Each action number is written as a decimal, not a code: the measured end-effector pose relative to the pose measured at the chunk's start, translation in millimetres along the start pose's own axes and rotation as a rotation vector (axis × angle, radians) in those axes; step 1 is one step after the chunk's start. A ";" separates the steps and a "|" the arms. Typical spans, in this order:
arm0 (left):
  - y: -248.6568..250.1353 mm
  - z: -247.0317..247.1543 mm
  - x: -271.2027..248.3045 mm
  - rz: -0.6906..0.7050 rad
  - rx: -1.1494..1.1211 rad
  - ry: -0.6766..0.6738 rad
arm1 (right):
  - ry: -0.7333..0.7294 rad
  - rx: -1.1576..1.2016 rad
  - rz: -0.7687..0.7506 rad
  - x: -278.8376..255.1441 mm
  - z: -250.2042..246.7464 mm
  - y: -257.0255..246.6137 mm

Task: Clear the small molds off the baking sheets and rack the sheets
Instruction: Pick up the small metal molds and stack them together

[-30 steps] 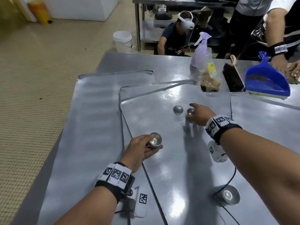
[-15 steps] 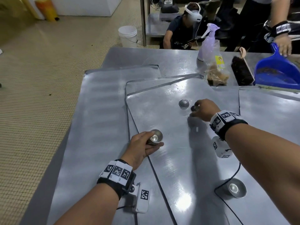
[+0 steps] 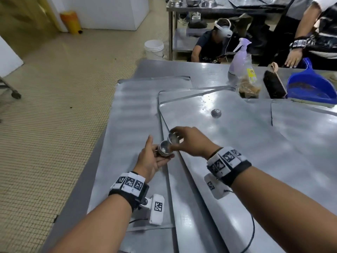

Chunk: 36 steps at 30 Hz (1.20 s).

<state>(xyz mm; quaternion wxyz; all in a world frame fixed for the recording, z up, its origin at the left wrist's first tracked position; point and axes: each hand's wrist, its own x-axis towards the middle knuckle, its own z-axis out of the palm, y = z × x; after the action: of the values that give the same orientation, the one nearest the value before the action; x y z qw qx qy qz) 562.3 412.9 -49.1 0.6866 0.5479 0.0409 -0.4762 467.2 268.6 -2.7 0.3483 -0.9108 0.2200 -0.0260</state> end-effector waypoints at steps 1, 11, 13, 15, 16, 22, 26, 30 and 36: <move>-0.4 -2.7 -2.3 0.011 0.011 -0.006 | -0.004 -0.005 -0.005 -3.8 9.2 -4.6; -2.9 -25.5 -24.6 0.076 0.106 -0.035 | -0.011 -0.018 -0.003 -17.4 57.5 -10.8; -2.8 -27.1 -23.4 0.071 0.112 -0.029 | -0.053 0.056 0.010 -18.5 52.2 -7.4; -3.0 -27.3 -20.7 0.056 0.088 -0.026 | -0.060 0.132 0.053 -16.7 38.9 1.0; -3.0 -26.3 -19.0 0.046 0.075 -0.026 | -0.047 0.140 0.085 -14.2 29.3 7.8; -6.0 -10.1 -2.1 0.007 0.069 -0.026 | 0.137 -0.113 0.338 22.7 -34.3 79.8; -9.9 7.5 13.5 -0.021 0.047 -0.019 | 0.192 -0.235 0.445 56.7 -69.5 125.6; -13.9 20.4 26.2 -0.030 0.042 -0.029 | 0.251 -0.301 0.506 83.8 -91.3 158.7; -15.5 24.8 36.0 -0.044 0.030 -0.035 | 0.097 -0.378 0.505 108.9 -81.1 193.8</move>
<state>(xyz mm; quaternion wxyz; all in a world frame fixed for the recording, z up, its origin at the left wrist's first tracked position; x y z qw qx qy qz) 559.5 372.2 -71.1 0.6683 0.5486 0.0336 -0.5013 475.0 44.5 -78.1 0.1577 -0.8736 0.4565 0.0594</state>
